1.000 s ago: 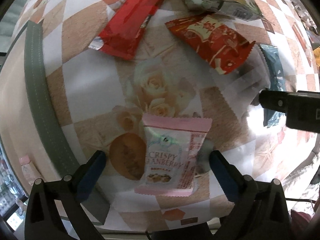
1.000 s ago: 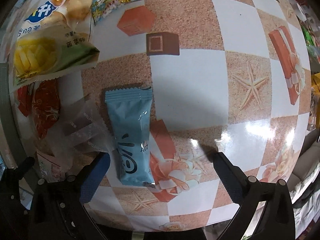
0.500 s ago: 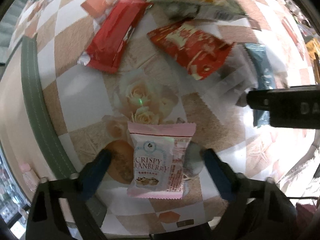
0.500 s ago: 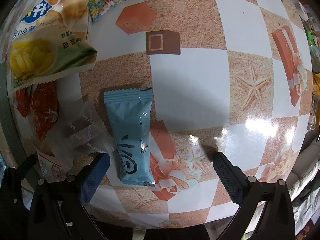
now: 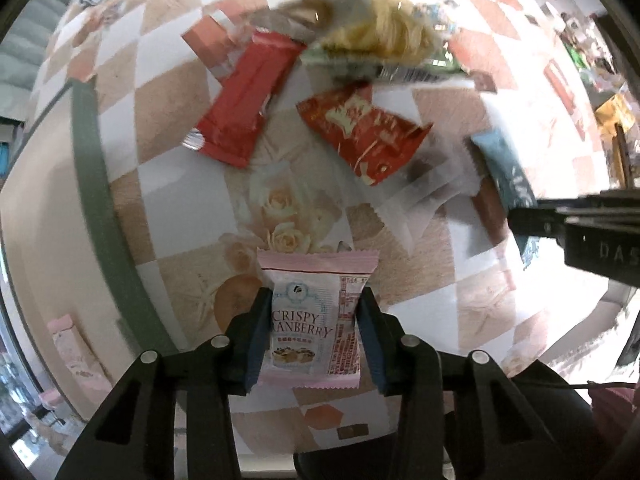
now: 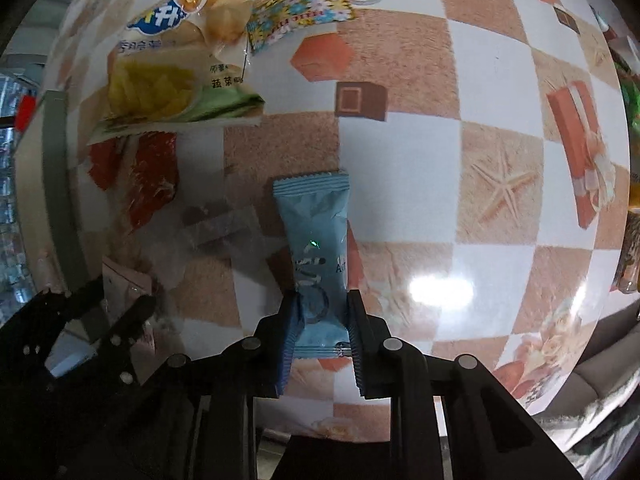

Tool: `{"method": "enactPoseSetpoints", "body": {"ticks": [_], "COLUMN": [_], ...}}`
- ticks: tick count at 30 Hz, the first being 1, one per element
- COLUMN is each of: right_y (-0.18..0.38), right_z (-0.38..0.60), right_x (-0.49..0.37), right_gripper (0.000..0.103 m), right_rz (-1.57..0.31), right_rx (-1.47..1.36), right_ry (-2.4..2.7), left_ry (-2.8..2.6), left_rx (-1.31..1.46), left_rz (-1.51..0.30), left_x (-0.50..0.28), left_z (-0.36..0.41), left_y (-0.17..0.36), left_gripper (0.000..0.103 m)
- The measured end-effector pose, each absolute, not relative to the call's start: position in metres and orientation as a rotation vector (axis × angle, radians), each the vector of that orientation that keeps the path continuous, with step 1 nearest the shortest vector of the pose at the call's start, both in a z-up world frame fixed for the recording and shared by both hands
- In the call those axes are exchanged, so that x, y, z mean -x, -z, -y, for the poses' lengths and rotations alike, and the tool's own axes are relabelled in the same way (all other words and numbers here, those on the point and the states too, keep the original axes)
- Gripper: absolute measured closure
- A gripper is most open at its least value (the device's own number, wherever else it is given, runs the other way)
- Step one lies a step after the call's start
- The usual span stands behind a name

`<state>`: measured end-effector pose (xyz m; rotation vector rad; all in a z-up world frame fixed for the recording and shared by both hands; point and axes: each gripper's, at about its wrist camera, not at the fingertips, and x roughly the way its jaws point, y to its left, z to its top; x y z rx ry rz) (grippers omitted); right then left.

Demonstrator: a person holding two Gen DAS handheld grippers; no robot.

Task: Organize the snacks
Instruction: 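Carry both held packets over the beige tray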

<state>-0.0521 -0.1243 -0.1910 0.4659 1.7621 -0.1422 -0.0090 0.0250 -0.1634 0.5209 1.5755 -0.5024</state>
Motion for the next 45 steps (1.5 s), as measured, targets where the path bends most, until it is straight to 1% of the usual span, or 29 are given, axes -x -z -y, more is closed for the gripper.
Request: {"method": "enactPoseSetpoints", "body": {"ticks": [6, 10, 15, 18, 23, 28, 36, 45], "right_y": [0.18, 0.168, 0.166, 0.154, 0.132, 0.124, 0.114, 0.104], "right_z": [0.141, 0.147, 0.128, 0.122, 0.115, 0.099, 0.063, 0.047], "right_x": [0.058, 0.049, 0.036, 0.027, 0.008, 0.0, -0.006, -0.008], "right_gripper": [0.077, 0.077, 0.077, 0.078, 0.077, 0.077, 0.077, 0.077], "right_rz": [-1.763, -1.766, -1.789, -1.789, -1.759, -1.759, -1.741, -1.731], "right_rx": [-0.487, -0.446, -0.375, -0.342, -0.303, -0.304, -0.22, -0.212], "right_ry": [0.094, 0.033, -0.054, -0.074, -0.086, -0.094, -0.103, -0.112], "left_ry": [0.437, 0.381, 0.336, 0.324, 0.324, 0.32, 0.309, 0.31], "left_rx": [-0.456, -0.41, -0.332, -0.302, -0.256, -0.234, -0.218, -0.199], "left_rz": [-1.546, -1.51, -1.477, -1.444, -1.383, -1.319, -1.293, -1.257], "left_x": [0.011, 0.018, 0.032, 0.038, 0.021, 0.009, 0.01, 0.0], "left_z": [-0.029, -0.034, -0.045, -0.055, -0.073, -0.083, -0.103, -0.119], "left_y": [0.136, 0.114, 0.091, 0.072, 0.046, 0.022, 0.013, -0.003], "left_gripper": [0.057, 0.057, 0.057, 0.057, 0.057, 0.057, 0.057, 0.057]}}
